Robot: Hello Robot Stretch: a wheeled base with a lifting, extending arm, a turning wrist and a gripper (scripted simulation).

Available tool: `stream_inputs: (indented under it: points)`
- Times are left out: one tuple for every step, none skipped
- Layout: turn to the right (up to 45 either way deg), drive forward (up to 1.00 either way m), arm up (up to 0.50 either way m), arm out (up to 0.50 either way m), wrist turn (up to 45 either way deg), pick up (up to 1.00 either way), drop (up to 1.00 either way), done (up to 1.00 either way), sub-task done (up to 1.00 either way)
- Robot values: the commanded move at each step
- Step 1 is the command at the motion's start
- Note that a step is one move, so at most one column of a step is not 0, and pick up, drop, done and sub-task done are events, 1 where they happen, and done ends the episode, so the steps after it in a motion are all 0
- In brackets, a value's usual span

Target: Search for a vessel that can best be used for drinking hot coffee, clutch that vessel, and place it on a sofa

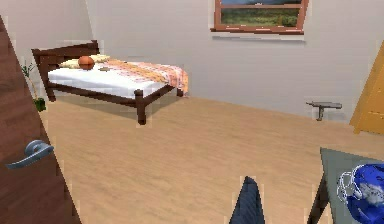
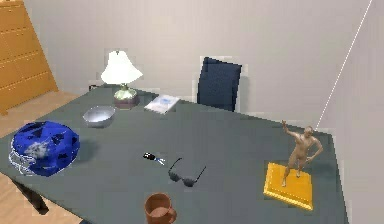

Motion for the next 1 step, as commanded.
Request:
stream_inputs:
  points:
    - [0.0, 0.00, 0.22, 0.00, 0.0, 0.00, 0.00, 0.00, 0.00]
